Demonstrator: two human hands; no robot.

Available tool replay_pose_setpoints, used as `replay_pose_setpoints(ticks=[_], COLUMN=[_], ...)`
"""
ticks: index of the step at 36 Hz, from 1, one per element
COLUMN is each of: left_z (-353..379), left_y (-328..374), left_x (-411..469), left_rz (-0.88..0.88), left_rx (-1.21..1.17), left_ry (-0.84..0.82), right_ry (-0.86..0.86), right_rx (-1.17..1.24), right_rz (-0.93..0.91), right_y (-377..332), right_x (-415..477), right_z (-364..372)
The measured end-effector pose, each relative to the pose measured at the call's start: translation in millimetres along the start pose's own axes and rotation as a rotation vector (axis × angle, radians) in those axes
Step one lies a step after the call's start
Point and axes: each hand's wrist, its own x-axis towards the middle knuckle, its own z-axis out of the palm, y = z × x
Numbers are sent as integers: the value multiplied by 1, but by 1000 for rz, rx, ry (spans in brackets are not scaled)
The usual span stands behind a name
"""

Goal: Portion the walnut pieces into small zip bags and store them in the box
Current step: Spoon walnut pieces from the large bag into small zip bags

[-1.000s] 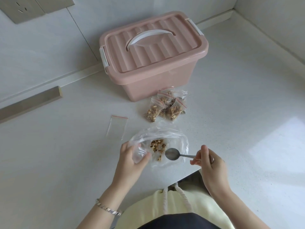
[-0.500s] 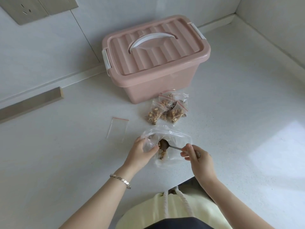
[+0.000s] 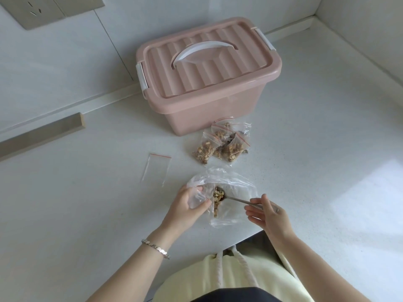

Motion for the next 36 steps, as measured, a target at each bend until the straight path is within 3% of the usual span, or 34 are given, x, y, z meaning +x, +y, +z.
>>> replay_pose_setpoints(ticks=[5,11,15,18,21,24,36], left_z=[-9,-9,-9,-7,-4,0,10], left_y=[0,8,20,29,32,28,30], left_x=[-10,-22,-34,-39,-35,-26,-21], left_rz=[109,183,262,270,161,97,169], left_rx=[54,330,343,246,107,118,85], left_ry=[80,282,334,232,129,49,-75], right_ry=[27,64,73,79,81,60,-62], right_rx=[-21,-85,-107,-111,-104,-109,-464], right_rz=[-17,-100,-175,-224,-264,-301,-456], right_y=[-5,-21,-37,-50,-65,-79,-90], right_x=[-6,-14,-20,-24,-30,-36,-57], right_z=[-14,-29,-33,-33,-30,-26,16])
